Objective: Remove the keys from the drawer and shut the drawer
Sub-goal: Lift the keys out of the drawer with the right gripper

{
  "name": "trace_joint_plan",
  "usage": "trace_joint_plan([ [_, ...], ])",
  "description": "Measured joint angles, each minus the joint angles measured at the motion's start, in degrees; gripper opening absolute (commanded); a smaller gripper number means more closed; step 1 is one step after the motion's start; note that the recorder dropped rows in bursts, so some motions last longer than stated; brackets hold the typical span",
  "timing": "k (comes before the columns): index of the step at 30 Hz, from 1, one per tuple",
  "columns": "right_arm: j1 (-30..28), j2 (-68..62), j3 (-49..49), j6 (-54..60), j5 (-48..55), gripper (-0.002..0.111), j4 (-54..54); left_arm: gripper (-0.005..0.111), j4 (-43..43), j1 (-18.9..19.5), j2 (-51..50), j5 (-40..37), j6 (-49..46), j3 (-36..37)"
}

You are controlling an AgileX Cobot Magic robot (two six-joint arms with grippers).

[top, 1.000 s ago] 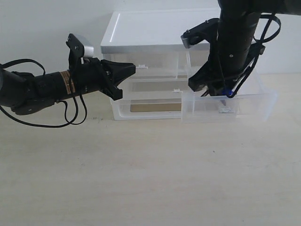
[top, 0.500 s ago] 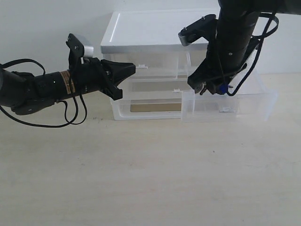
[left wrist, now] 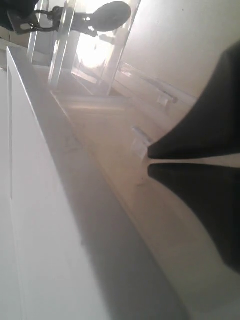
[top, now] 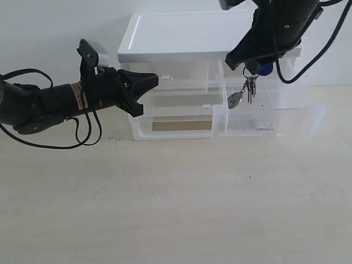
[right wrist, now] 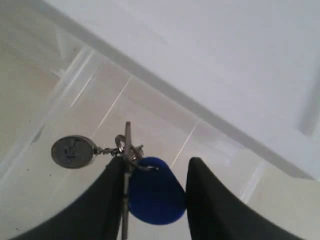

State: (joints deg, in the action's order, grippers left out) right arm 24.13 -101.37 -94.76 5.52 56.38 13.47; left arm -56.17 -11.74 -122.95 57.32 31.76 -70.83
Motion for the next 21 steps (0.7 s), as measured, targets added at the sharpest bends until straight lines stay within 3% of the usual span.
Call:
trace_joint_plan([
  [9, 0.0, 9.18, 0.0, 0.0, -0.22, 0.0, -0.8, 0.004, 0.0, 0.0, 0.0, 0.0, 0.0, 0.0],
  [14, 0.0, 15.4, 0.55, 3.07, 0.19, 0.0, -7.37, 0.004, 0.11, 0.0, 0.0, 0.0, 0.0, 0.0],
  [21, 0.0, 24.75, 11.53, 6.24, -5.55, 0.0, -13.47, 0.004, -2.25, 0.0, 1.59, -1.46, 2.07, -0.11],
])
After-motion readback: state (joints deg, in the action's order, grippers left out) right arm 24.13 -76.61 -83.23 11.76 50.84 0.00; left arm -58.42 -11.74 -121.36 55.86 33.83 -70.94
